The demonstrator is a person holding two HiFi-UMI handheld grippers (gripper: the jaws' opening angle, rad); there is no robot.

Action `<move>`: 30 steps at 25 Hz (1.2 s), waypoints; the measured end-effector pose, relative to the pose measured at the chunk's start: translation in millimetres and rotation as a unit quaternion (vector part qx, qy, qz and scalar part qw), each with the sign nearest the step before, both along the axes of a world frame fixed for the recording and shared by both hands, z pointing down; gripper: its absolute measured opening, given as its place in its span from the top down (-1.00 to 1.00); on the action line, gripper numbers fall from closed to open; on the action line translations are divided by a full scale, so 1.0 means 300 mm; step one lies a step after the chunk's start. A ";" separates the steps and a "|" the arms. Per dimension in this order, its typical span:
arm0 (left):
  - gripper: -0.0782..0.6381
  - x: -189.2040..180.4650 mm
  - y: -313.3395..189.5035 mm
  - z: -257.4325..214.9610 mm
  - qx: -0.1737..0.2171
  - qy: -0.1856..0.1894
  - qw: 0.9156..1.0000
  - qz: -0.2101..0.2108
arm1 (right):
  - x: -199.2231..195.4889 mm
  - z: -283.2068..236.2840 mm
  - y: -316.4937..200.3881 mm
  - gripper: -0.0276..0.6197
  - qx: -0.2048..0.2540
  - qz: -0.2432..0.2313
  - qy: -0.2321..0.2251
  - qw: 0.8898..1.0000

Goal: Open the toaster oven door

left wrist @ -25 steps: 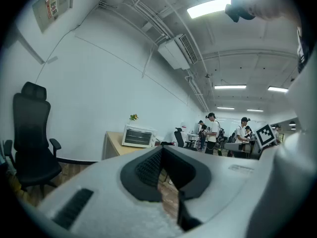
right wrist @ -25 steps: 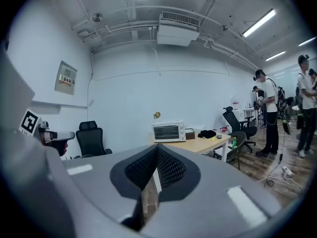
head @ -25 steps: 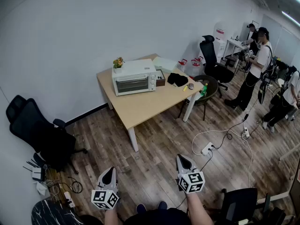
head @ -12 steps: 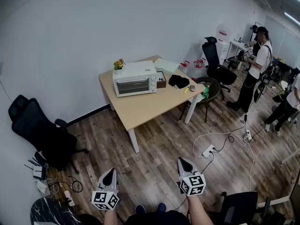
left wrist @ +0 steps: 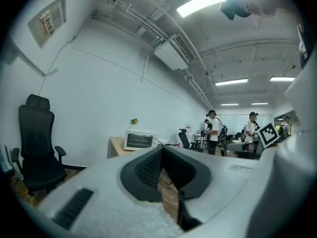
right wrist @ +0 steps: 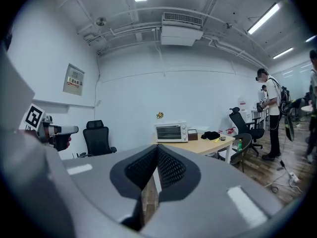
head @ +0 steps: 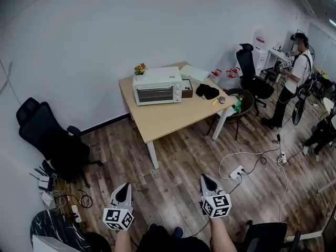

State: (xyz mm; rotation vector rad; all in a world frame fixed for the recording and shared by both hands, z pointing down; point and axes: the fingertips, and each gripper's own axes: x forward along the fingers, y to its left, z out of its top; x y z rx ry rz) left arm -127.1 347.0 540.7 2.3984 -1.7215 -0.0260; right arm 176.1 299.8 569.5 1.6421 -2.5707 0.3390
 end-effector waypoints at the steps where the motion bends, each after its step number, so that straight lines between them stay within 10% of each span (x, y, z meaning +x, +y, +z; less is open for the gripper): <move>1: 0.79 0.012 0.004 -0.001 -0.001 0.003 1.000 -0.001 | 0.005 -0.003 0.003 0.88 0.000 -0.002 -0.004 1.000; 30: 0.79 0.043 -0.237 0.031 0.013 0.014 0.999 0.036 | -0.036 0.055 -0.211 0.89 -0.010 -0.023 -0.024 0.999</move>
